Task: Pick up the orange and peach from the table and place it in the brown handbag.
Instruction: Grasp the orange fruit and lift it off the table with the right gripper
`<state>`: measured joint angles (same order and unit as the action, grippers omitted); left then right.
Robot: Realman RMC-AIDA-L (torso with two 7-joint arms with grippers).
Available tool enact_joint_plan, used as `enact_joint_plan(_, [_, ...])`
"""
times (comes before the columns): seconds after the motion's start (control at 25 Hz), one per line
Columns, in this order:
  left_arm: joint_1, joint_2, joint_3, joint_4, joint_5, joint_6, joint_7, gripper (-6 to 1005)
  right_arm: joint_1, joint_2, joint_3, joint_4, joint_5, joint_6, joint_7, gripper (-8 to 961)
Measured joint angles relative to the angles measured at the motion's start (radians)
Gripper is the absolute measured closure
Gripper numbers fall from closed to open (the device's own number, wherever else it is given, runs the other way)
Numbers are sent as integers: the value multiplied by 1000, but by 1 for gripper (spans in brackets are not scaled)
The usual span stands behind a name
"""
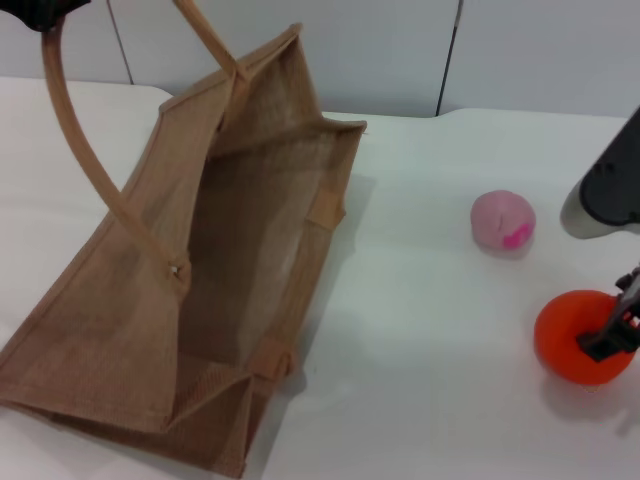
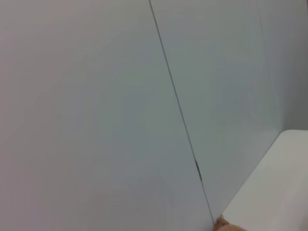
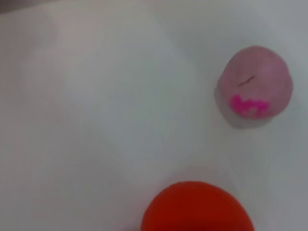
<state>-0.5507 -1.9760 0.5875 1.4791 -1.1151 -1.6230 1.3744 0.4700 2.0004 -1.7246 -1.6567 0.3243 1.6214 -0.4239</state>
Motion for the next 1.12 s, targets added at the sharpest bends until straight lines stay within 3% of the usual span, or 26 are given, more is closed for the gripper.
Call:
enact_joint_plan(0.92, [-3,-17,2,-12,2,0,25,837,98,5,-2,222,-2,-79,5,141])
enact_joint_plan(1.12, [-4,-18,2,-12,2,0,25,835,116,7,17,248,-11,-77,28,246])
